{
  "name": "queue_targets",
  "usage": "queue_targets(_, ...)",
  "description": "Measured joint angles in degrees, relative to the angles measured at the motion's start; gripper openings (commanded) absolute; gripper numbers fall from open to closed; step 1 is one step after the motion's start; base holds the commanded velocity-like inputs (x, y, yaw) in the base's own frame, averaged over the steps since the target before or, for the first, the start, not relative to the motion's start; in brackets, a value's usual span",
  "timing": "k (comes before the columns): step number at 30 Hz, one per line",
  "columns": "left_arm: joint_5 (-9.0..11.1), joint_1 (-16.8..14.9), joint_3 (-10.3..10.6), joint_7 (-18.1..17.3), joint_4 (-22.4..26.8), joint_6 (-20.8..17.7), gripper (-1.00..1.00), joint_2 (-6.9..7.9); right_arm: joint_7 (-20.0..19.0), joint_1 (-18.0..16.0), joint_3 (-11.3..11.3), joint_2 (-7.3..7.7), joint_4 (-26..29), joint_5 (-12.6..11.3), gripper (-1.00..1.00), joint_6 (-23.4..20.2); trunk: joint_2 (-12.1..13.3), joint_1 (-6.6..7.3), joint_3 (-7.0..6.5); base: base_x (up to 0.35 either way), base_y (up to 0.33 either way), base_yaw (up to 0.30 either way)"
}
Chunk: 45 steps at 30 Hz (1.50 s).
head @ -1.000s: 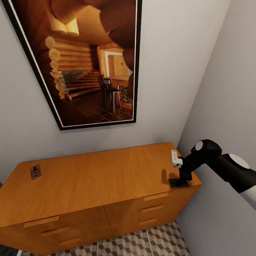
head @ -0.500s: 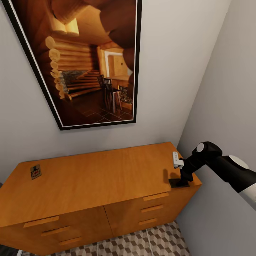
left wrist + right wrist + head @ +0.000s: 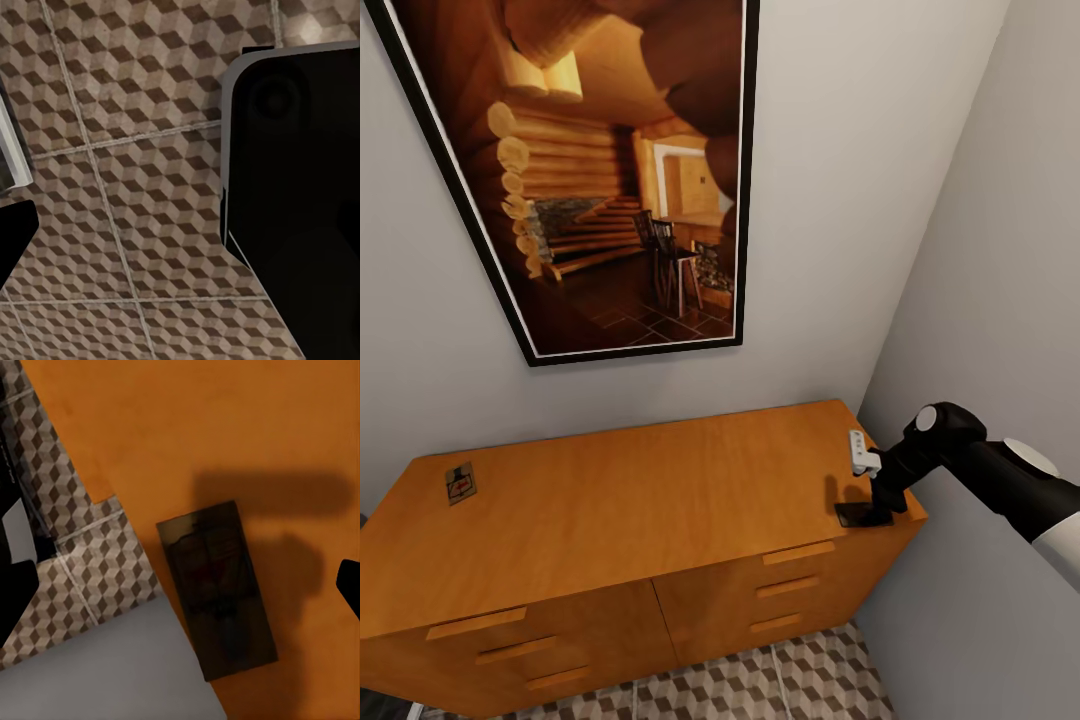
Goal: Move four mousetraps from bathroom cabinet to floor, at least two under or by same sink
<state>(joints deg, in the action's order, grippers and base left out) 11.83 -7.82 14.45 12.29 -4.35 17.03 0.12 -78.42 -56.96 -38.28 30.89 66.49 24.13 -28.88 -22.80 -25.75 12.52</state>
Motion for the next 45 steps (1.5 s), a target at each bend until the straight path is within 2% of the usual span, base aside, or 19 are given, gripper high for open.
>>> queue_targets(16,0.0,0.0,0.0,0.0,0.0,0.0,1.00,0.00,1.1,-0.1,0.0,-0.19,-1.9,-0.4,1.00,0.7,0.0,0.00,0.00,0.000,0.000,0.000)
queue_targets(21,0.0,0.0,0.0,0.0,0.0,0.0,1.00,0.00,2.3,-0.1,0.1,-1.36,-2.7,-2.3,1.00,0.8,0.0,0.00,0.00,0.000,0.000,0.000)
queue_targets(27,0.0,0.0,0.0,0.0,0.0,0.0,1.00,0.00,4.6,-0.1,0.1,-2.67,-3.4,-3.4,1.00,0.8,0.0,0.00,0.00,0.000,0.000,0.000)
queue_targets(34,0.0,0.0,0.0,0.0,0.0,0.0,1.00,0.00,5.3,-0.1,0.1,-3.18,-3.7,-3.9,1.00,1.3,0.0,0.00,0.00,0.000,0.000,0.000)
queue_targets(45,0.0,0.0,0.0,-0.1,0.0,0.0,1.00,0.00,5.4,0.0,0.2,-3.18,-4.7,-5.1,1.00,3.5,0.0,0.00,0.00,0.000,0.000,0.000)
